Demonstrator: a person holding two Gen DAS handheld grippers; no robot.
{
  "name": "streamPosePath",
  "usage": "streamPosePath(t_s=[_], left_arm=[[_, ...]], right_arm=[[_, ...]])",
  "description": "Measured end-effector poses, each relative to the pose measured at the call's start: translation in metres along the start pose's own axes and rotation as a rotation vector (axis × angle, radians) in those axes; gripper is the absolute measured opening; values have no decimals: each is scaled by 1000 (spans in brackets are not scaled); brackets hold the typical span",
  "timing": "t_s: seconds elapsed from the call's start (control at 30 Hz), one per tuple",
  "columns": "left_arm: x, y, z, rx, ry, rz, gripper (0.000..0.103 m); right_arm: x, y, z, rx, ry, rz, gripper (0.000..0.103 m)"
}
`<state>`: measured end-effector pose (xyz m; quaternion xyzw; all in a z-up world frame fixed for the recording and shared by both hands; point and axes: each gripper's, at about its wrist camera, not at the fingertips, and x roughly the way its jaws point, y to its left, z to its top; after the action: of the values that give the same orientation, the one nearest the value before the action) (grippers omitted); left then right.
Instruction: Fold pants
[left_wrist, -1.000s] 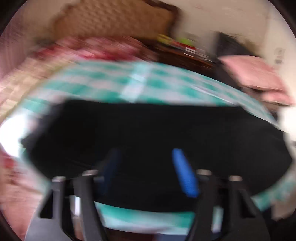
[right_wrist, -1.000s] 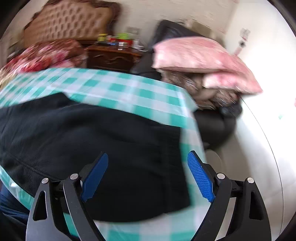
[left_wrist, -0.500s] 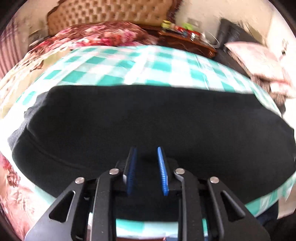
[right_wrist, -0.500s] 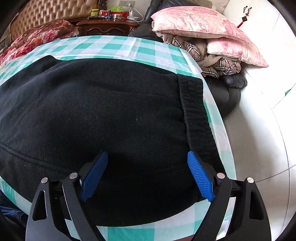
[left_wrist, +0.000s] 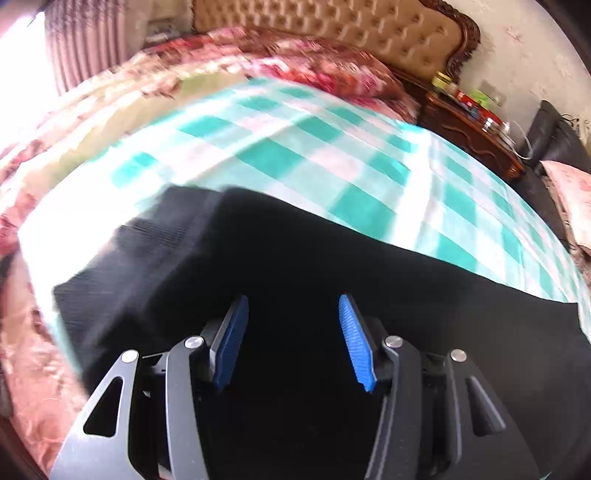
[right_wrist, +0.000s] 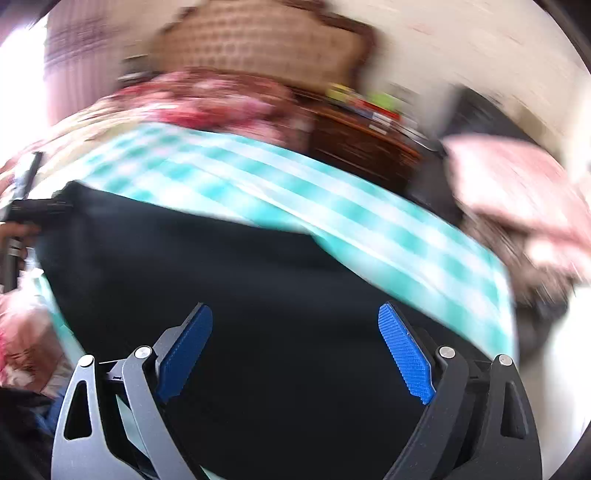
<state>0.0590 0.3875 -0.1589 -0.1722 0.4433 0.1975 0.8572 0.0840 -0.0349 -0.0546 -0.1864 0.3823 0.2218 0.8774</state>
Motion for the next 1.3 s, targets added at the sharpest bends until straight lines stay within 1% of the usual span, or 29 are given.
streamPosePath(t_s=[0.07,0.1,0.2,0.27,0.3,0.33,0.37,0.4,0.47,0.53,0.63,0.8,1.03,1.1,1.17,1.23,1.3], left_arm=[[-15,2,-3,30,-26,50,50],[-22,4,-5,37,-34,74,49],[-33,7,-9,44,-47,127,47],[-29,12,-10,45,-29,155,41],[-25,13,-10,42,-21,163,35],[-19,16,-10,34,-9,171,31],[-15,18,-10,30,-5,172,30],[-12,19,-10,29,-4,182,27],[-9,18,-10,34,-7,189,26],[-7,18,-10,34,-9,191,26],[-4,20,-8,23,-13,188,26],[-1,19,-6,11,-19,175,26],[1,16,-6,30,-22,180,28],[1,16,-7,30,-23,179,28],[1,16,-7,30,-23,179,28],[2,16,-7,33,-23,180,28],[2,16,-7,29,-22,179,28]], right_arm=[[30,42,30,-61,20,58,88],[46,63,43,-86,28,104,88],[87,109,71,-105,63,190,84],[109,141,80,-129,73,215,78],[120,152,83,-138,81,215,77],[129,160,85,-142,95,213,75],[140,168,87,-138,117,208,73],[147,165,86,-133,131,204,72],[159,167,83,-122,160,192,72],[169,168,76,-137,177,172,73],[171,176,72,-185,152,142,74],[172,175,70,-183,156,124,75],[172,178,75,-184,180,99,76],[170,178,80,-165,166,110,76],[165,180,88,-140,128,137,76],[161,187,98,-143,87,145,76],[162,197,106,-163,75,149,76]])
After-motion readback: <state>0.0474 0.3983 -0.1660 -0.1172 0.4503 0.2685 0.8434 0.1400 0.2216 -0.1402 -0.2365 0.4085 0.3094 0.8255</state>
